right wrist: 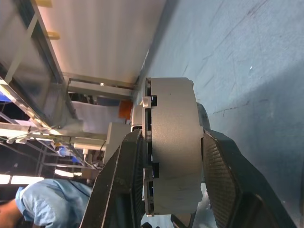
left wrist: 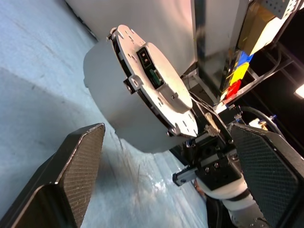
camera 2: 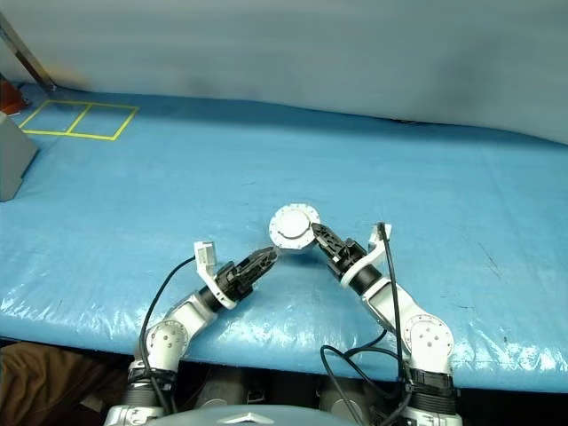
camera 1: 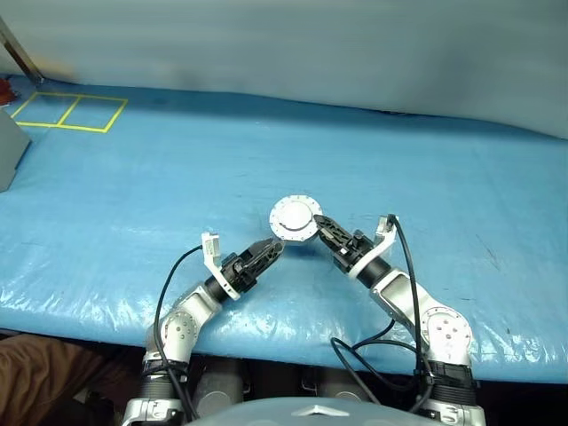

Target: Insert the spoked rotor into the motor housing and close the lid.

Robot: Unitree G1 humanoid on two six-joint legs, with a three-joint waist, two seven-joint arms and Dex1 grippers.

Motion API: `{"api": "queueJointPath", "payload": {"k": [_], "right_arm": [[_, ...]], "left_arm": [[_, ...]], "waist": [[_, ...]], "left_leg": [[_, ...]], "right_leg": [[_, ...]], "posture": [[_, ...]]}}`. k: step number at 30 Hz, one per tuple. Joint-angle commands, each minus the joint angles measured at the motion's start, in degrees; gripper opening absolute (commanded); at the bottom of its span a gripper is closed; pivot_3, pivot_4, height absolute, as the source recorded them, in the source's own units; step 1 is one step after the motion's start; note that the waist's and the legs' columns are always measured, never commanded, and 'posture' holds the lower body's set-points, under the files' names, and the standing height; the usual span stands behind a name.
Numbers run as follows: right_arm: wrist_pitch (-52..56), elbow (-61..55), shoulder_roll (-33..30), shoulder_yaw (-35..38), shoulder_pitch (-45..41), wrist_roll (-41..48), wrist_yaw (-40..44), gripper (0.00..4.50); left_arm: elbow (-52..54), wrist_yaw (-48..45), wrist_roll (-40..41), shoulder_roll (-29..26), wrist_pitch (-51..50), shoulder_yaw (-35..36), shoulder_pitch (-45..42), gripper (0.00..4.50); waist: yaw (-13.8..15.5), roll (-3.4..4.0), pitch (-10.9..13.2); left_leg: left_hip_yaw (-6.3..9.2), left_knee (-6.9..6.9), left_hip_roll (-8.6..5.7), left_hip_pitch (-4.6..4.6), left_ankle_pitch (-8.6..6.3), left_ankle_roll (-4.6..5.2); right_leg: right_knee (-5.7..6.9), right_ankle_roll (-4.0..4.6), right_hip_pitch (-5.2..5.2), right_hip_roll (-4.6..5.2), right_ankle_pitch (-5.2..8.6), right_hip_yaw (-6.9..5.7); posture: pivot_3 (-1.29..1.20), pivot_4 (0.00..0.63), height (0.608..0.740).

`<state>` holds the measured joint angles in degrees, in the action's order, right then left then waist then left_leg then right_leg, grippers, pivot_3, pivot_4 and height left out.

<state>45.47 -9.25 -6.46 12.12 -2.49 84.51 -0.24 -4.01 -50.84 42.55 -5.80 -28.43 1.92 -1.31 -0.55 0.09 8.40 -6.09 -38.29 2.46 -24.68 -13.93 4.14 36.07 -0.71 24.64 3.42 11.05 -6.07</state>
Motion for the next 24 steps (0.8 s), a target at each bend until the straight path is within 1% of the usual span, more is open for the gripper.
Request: {"api": "queueJointPath", "payload": {"k": [1,5,14,16,17,18,21,24], "right_arm": [[-0.4,-1.1,0.0,0.8,-0.6,0.6,2.3,1.39],[0.6,0.5,-0.7,0.3,0.4,-1.8,3.0,1.39],[1.5,2.2,-1.0,-0.5,1.4,-7.2,3.7,1.39],[1.6,2.3,-1.3,-0.7,1.5,-8.6,4.1,2.11],[1.1,2.0,-1.3,-0.7,1.6,-9.8,4.5,2.33],[0.2,1.7,-1.2,-0.6,1.7,-11.2,4.6,2.68],[-5.8,0.4,-1.1,-0.7,1.9,-19.7,5.2,3.64],[-11.7,0.6,-1.1,-0.6,1.6,-27.3,6.1,3.64]], "left_arm": [[2.3,-1.8,-4.1,-2.6,3.4,-1.7,1.4,4.47],[2.2,-2.9,-7.6,-4.9,7.2,-3.1,2.5,4.47],[2.7,-4.7,-7.4,-6.3,9.7,-2.6,2.3,4.47],[2.6,-4.8,-7.7,-6.4,10.1,-2.5,2.0,4.50],[2.5,-4.8,-7.8,-6.4,10.2,-2.5,1.9,4.50],[2.5,-4.8,-7.9,-6.4,10.2,-2.5,1.9,4.50],[2.5,-4.9,-8.1,-6.2,10.3,-2.5,1.6,4.50],[2.2,-4.9,-8.4,-5.9,10.5,-2.7,1.4,4.50]], "waist": [[0.0,0.00,0.0],[-0.1,0.02,0.0],[-0.1,0.03,0.0],[-0.1,0.02,0.0],[-0.1,0.01,0.0],[-0.1,0.02,0.0],[-0.1,0.02,0.0],[-0.1,0.01,0.0]], "left_leg": [[-0.01,0.00,0.02,0.02,0.00,0.00],[-0.06,0.01,0.06,0.07,0.00,-0.01],[-0.18,-0.01,0.11,0.16,0.01,-0.03],[-0.19,-0.03,0.11,0.16,0.01,-0.02],[-0.20,-0.03,0.11,0.15,0.01,-0.02],[-0.20,-0.03,0.10,0.15,0.01,-0.02],[-0.22,-0.03,0.10,0.15,0.01,-0.02],[-0.23,-0.04,0.10,0.17,0.01,-0.02]], "right_leg": [[0.00,0.02,-0.01,0.03,0.01,0.01],[0.02,0.18,0.00,0.07,0.09,0.09],[0.14,0.20,0.03,0.10,0.11,0.22],[0.14,0.23,0.03,0.11,0.13,0.24],[0.14,0.23,0.03,0.11,0.13,0.25],[0.13,0.23,0.04,0.12,0.12,0.25],[0.14,0.22,0.05,0.11,0.12,0.27],[0.16,0.21,0.04,0.09,0.11,0.27]], "posture": [[0.00,0.150,0.740],[0.00,0.150,0.740],[0.00,0.150,0.740],[0.00,0.150,0.740],[0.00,0.150,0.740],[0.00,0.150,0.740],[0.00,0.150,0.740],[0.00,0.150,0.740]]}}
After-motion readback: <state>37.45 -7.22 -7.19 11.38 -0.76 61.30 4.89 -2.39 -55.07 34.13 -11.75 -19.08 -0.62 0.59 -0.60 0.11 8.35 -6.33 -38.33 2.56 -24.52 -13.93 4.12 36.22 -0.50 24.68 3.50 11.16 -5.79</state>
